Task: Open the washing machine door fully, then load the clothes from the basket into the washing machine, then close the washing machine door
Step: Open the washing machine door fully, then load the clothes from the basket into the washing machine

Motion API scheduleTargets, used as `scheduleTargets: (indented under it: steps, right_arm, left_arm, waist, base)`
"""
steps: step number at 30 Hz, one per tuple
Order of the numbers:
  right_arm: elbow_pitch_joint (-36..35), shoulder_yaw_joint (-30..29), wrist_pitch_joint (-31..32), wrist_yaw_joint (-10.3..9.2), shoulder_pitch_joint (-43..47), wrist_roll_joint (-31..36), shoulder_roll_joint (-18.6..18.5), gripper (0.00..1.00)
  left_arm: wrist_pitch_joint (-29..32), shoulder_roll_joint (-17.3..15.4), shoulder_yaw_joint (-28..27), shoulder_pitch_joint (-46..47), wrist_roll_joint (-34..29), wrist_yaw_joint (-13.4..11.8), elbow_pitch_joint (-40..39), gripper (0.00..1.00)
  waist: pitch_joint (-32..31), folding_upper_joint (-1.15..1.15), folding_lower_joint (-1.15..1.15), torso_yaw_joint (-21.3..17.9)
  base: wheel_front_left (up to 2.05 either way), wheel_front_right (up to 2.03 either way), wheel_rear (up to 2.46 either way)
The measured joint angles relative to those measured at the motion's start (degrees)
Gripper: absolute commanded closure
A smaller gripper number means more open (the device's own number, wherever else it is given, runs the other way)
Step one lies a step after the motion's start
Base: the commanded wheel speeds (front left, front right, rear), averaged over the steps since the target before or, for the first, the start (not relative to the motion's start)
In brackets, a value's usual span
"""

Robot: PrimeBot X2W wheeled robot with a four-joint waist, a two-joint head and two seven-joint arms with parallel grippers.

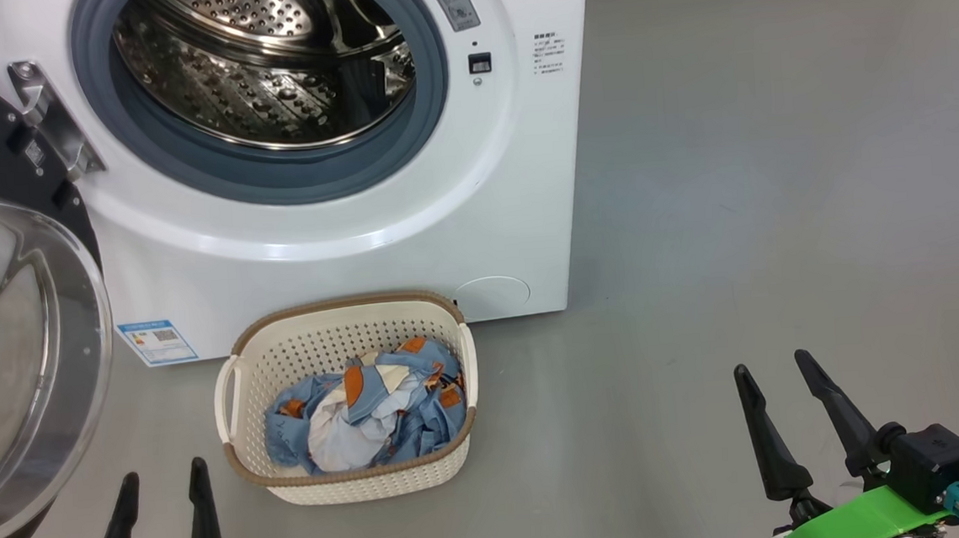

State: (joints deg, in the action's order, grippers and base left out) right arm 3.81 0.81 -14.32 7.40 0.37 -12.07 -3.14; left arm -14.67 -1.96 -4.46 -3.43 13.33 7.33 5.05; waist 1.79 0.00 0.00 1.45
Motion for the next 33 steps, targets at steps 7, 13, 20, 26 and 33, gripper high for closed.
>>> scheduleTargets:
  steps: [7,13,20,26,33]
  right_arm:
    - [0.63,-0.04,0.00,0.00,-0.02,0.00,0.08,0.00]
    - [1.13,0.00,0.00,0.00,-0.08,0.00,0.14,0.00]
    - [1.49,0.00,0.00,0.00,-0.09,0.00,0.18,0.00]
    - [1.82,0.05,0.00,0.00,-0.09,-0.02,0.19,0.00]
    - [2.04,0.14,0.00,0.00,-0.28,-0.29,0.21,0.00]
  left_arm:
    - [0.00,0.00,0.01,0.06,0.01,0.00,-0.11,0.00]
    - [0.00,-0.01,0.08,0.18,0.01,0.00,-0.14,0.00]
    - [0.00,-0.03,0.22,0.20,0.01,0.01,0.03,0.00]
    - [0.00,-0.04,-0.13,0.27,0.01,0.00,0.04,0.00]
    - [0.00,-0.18,-2.09,1.47,0.15,0.01,-0.44,0.00]
  waist:
    - [0.40,0.00,0.00,0.37]
    - [0.50,0.00,0.00,0.54]
    - [0.71,0.00,0.00,0.69]
    - [1.07,0.00,0.00,0.71]
    - [1.62,0.00,0.00,0.87]
  base:
    - [0.00,0.00,0.00]
    - [0.01,-0.01,0.00]
    - [0.61,-0.61,0.00]
    - [1.50,-1.50,0.00]
    - [1.91,-1.91,0.00]
